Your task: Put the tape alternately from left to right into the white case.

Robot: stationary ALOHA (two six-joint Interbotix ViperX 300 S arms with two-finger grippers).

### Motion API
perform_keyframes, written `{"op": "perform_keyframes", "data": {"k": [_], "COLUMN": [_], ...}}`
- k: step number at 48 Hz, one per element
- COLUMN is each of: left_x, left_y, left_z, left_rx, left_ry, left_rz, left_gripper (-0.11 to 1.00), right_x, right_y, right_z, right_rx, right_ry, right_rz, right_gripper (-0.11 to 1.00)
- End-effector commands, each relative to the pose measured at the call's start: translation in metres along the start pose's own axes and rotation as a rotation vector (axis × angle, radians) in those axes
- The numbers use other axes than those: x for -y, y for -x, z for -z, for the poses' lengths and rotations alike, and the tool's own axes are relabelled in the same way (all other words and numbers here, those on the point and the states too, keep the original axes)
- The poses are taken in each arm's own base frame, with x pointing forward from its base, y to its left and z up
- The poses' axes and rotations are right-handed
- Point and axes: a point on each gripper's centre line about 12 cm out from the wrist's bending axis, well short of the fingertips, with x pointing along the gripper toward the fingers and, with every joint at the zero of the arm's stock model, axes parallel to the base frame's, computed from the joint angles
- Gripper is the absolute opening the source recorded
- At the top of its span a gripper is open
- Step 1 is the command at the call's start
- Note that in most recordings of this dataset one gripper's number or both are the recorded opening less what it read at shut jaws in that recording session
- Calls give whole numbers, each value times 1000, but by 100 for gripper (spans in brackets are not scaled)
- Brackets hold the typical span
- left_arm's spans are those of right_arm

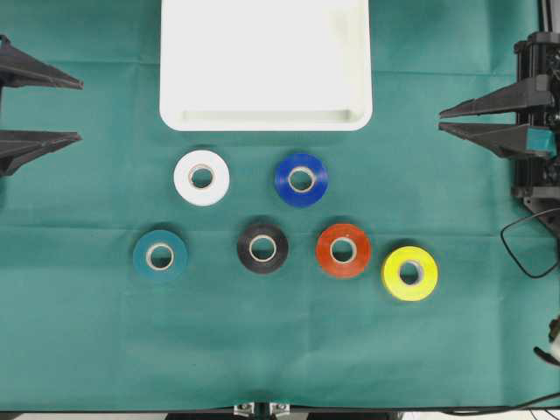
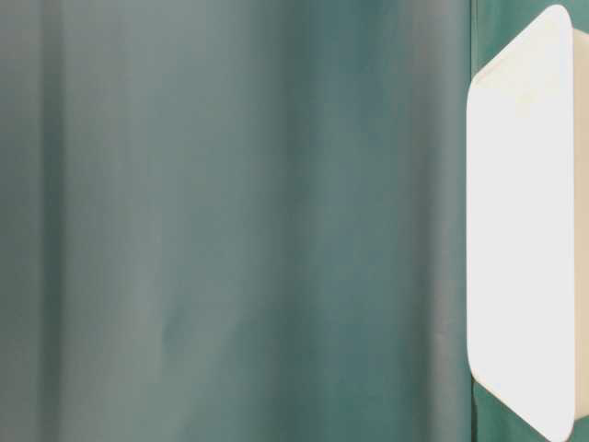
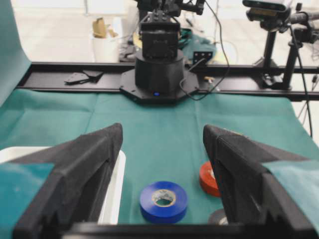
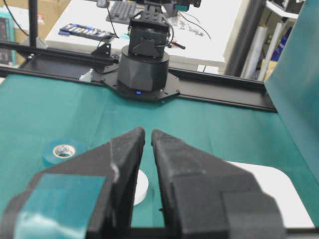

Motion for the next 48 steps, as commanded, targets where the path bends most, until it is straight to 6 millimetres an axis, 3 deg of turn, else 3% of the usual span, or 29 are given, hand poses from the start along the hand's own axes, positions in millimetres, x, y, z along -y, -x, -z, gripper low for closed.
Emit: {"op": "perform_keyframes", "data": {"k": [1,3,8,13,29,34,39,43,48], "left_x": [0,0,1,1,1,1,1,1,1], "left_y": [0,0,1,1,2,2,2,2,2], "left_z": [3,5,9,10,13,15,17,18,18], "left_rx": [-5,-9,-17,-23,-31,-37,-52,-68,-78], "left_ry": [23,24,27,30,27,27,29,29,29], "left_rz": [0,0,1,0,3,3,4,4,4], "left_gripper": [24,22,3,-8,-9,-1,15,37,66], "right_x": [1,1,1,1,2,2,2,3,4], "right_y": [-1,0,1,2,1,1,1,1,1], "right_z": [-3,-1,4,6,7,7,6,7,9], "right_rx": [15,14,5,-5,-9,-11,-14,-23,-36], "right_ry": [-7,-6,-7,-9,-12,-15,-24,-34,-47], "right_rz": [7,7,7,7,9,10,12,15,19], "right_gripper": [24,22,3,-2,-2,-2,4,19,49]}}
